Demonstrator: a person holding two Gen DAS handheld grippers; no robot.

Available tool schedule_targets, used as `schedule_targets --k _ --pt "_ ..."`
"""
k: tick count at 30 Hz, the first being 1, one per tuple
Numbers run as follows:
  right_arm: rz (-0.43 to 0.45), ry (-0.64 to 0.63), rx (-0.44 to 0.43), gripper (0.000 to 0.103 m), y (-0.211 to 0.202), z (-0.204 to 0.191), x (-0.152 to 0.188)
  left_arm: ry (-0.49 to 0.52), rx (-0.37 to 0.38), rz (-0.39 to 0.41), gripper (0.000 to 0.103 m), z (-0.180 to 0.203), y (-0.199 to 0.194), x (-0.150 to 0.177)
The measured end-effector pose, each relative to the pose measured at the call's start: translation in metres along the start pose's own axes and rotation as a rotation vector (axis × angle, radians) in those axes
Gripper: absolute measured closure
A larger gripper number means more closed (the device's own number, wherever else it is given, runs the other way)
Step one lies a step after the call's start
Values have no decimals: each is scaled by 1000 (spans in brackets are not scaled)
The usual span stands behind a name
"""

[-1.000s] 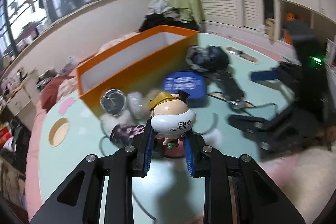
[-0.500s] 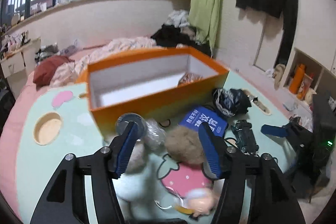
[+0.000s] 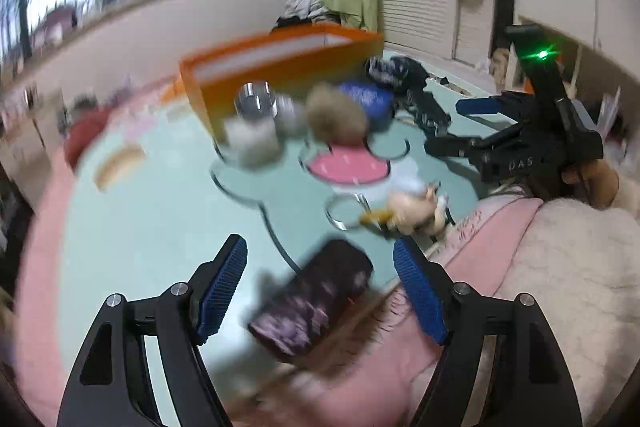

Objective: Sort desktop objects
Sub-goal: 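Grasp the white figurine keychain in the box with the left gripper, place it on the table, then grasp the brown card box in the box with the right gripper, set it by the maroon case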

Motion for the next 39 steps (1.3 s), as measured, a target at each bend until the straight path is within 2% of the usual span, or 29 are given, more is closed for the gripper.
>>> schedule_targets --k 1,2,5,8,13,17,18,20,22,23,25,27,28,30,31,33,34,37,39 --pt "0 -1 1 0 0 1 0 -25 -5 10 27 -2 6 4" --pt "-1 -1 1 0 0 1 0 -6 -47 60 27 1 8 4" --pt "2 -2 1 0 -2 -1 0 -25 -71 117 27 1 21 -2" --pt "2 -3 2 0 -2 -1 0 -52 -111 121 26 0 38 -17" --pt "2 -3 2 0 -2 -1 1 -60 -111 107 26 -2 49 -30" --pt "-5 -10 -4 0 -2 -3 0 -63 -111 106 20 -3 51 -33" --pt "-13 -22 -17 0 -3 -4 0 -61 -112 109 20 -2 50 -32" --pt "-29 -46 -103 0 -11 -8 -3 -67 -115 114 19 -3 49 -30" --pt "-11 -42 -152 1 -23 -5 -12 -73 -126 123 19 -3 47 -29" --pt "13 -40 -159 7 -31 -3 -22 -74 -130 126 19 -3 47 -28" --pt "75 -49 -147 18 -48 3 -55 -73 -132 125 19 -3 47 -28" --pt "75 -72 -128 23 -49 7 -94 -73 -133 126 18 -3 47 -28" --pt "29 -104 -137 24 -41 4 -118 -73 -132 127 18 -3 46 -28" --pt "-61 -161 -171 39 -16 -2 -156 -73 -132 127 18 -2 46 -28" --pt "-123 -196 -176 42 4 -7 -177 -73 -132 127 18 -2 46 -28" --pt "-247 -281 -178 54 40 -21 -200 -73 -131 128 18 -2 46 -29" --pt "-305 -330 -160 56 60 -29 -209 -72 -130 128 18 -2 46 -29" --pt "-451 -477 -79 55 106 -49 -211 -71 -127 131 18 -2 45 -28" --pt "-526 -549 -6 49 130 -55 -204 -71 -125 133 18 -2 45 -28"
Point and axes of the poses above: each gripper's, at about its wrist camera, not at the fingertips, and y roughly the way its jaws point, z to its right, x to its underside, the point moved 3 cm from there along y, roughly the way its jaws point, and after that the axes turned 14 degrees about x, right-handed, at the moved point
